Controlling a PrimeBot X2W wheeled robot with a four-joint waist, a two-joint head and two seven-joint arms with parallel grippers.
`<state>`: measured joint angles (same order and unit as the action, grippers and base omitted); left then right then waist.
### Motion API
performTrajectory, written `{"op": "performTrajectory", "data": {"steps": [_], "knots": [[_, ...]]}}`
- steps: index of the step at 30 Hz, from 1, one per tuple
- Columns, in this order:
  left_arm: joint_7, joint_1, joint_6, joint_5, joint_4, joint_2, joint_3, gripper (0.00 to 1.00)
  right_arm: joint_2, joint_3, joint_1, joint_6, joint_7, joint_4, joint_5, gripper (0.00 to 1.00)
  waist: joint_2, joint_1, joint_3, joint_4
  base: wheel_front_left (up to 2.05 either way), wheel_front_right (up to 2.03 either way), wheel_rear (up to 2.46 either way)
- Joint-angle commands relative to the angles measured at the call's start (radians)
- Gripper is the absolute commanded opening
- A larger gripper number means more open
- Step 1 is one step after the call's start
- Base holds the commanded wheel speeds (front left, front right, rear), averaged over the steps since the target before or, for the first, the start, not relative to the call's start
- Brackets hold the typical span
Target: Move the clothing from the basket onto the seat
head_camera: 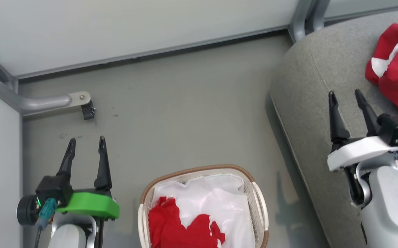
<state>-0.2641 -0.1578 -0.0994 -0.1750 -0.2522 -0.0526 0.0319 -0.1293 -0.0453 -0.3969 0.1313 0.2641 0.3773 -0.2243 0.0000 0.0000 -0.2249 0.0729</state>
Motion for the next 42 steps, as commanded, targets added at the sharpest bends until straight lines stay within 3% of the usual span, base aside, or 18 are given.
{"op": "performTrajectory", "data": {"steps": [1,11,23,35,42], "knots": [[-0.001,0.033,0.001,0.011,0.001,0.001,-0.008,1.00,0.004,0.008,0.035,-0.001,0.001,-0.005,-0.008,1.00,0.0000,0.0000,0.072,-0.055,0.00,0.00,0.00],[-0.001,0.152,0.007,-0.008,-0.027,0.001,-0.040,1.00,0.038,0.038,0.172,-0.001,0.001,0.008,0.004,1.00,0.0000,0.0000,0.160,-0.055,0.00,0.00,0.00],[-0.001,0.144,-0.010,-0.030,-0.066,0.001,0.026,1.00,0.046,0.051,0.168,-0.001,0.001,-0.001,0.005,1.00,0.0000,0.0000,0.127,-0.029,0.00,0.00,0.00],[-0.001,-0.013,-0.031,-0.069,-0.303,0.000,0.279,1.00,0.045,0.081,0.080,-0.001,0.001,-0.036,-0.006,1.00,0.0000,0.0000,-0.076,0.033,0.00,0.00,0.00],[-0.001,-0.176,-0.032,-0.151,-0.552,-0.002,0.524,1.00,0.050,0.100,0.016,-0.001,0.001,-0.055,-0.011,1.00,0.0000,0.0000,-0.221,0.081,0.00,0.00,0.00]]}}
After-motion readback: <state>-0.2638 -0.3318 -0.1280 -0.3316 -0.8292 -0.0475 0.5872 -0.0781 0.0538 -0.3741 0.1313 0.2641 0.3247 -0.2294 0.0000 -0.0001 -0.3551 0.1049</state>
